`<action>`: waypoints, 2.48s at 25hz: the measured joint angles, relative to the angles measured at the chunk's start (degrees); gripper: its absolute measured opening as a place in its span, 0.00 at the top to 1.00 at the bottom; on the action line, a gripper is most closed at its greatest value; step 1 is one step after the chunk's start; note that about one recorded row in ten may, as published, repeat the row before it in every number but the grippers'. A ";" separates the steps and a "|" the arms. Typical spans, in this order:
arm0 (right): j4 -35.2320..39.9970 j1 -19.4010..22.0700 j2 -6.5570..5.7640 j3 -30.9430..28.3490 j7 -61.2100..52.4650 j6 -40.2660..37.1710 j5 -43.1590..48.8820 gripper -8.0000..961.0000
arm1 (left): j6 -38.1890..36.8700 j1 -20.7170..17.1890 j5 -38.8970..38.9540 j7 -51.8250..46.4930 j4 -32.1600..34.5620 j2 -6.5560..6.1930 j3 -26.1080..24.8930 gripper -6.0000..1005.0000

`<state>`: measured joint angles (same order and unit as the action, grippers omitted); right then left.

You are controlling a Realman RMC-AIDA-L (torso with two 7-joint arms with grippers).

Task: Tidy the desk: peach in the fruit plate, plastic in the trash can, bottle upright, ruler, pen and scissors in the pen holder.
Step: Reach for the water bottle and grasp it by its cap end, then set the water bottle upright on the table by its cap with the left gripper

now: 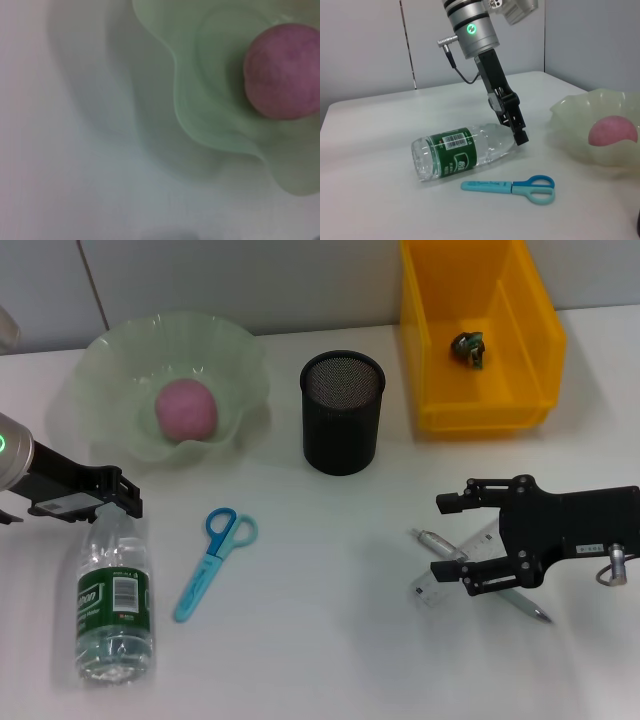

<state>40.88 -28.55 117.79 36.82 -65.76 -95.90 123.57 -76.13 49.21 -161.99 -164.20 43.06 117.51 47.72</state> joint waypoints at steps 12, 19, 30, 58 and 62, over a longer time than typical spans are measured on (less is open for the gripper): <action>0.55 -0.02 0.34 0.00 -0.21 -0.17 -0.16 0.14 | -5.32 0.03 0.73 1.45 5.86 0.19 -0.56 0.54; 0.80 -0.07 0.34 0.00 -0.84 -0.17 -0.28 0.14 | -7.94 -0.34 3.00 1.58 9.67 0.10 -0.18 0.55; 1.25 -0.11 0.34 -0.11 -1.03 -0.16 -0.45 0.14 | -9.58 -0.18 3.45 2.75 11.53 0.14 -0.41 0.55; 2.12 -0.11 0.52 -0.71 -1.85 -0.10 -0.56 0.14 | -13.88 -1.98 7.12 6.48 17.58 -0.18 -0.57 0.55; 2.41 -0.10 0.57 -0.71 -2.40 -0.19 -0.60 0.14 | -14.01 -2.11 7.16 6.50 18.11 -0.18 -0.59 0.55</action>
<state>43.29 -28.64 118.36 36.12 -68.15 -96.09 122.98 -90.14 47.10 -154.83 -157.70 61.17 117.33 47.12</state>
